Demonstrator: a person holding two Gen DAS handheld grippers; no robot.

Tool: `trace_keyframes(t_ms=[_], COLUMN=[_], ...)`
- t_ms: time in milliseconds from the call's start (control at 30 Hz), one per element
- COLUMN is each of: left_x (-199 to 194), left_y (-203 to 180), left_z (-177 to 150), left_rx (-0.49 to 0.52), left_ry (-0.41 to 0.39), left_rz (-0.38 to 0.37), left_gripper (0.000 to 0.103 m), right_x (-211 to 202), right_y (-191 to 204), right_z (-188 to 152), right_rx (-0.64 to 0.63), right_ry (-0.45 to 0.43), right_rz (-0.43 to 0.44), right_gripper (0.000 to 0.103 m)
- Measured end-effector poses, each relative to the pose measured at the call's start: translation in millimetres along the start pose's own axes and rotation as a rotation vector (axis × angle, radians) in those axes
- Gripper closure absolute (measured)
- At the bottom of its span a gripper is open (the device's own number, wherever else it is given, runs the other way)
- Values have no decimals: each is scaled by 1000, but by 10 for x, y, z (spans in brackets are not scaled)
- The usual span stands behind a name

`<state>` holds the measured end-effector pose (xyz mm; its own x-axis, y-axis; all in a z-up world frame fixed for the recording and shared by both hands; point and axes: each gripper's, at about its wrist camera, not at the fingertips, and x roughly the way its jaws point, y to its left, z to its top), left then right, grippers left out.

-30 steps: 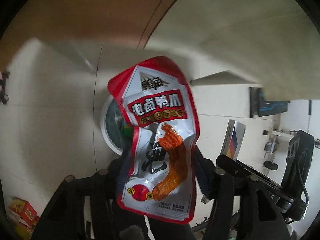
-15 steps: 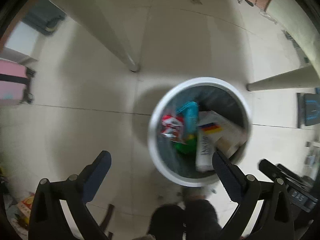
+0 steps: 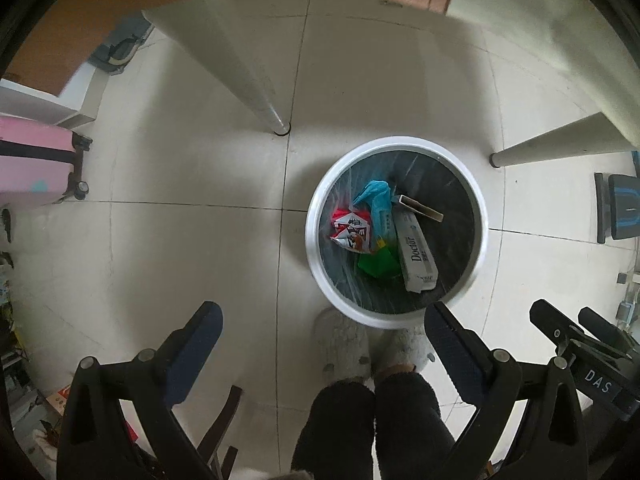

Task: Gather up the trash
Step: 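Open both tools to drop the snack pouch and medicine box into the bin, then move both open tools back over the table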

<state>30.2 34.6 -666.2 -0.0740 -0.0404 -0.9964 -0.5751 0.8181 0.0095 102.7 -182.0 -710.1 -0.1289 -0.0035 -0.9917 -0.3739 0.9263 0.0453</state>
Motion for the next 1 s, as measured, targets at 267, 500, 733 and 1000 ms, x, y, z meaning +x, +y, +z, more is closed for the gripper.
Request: trace_keyframes(t_ms=[267,500,733,1000], left_x=[-496,-1121,-1914,-2860], left_y=[-21,-38,-26,0], left_z=[-143,-313,-523,-670], left_rx=[7,10,18,23], left_ry=[-15,-22,-47,-122], left_rz=[-14,-44,-61,-101], left_gripper=[0,0,0,0], right_x=[-495,-1186,-2076,-3170], right_y=[39,64,114,140], right_z=[-128,-300,-522,-821], right_rx=[-31,-38,-30,-19], right_ry=[-22,-42,-71,-105], right_rz=[-15,-6,18,79], right_gripper=[0,0,0,0])
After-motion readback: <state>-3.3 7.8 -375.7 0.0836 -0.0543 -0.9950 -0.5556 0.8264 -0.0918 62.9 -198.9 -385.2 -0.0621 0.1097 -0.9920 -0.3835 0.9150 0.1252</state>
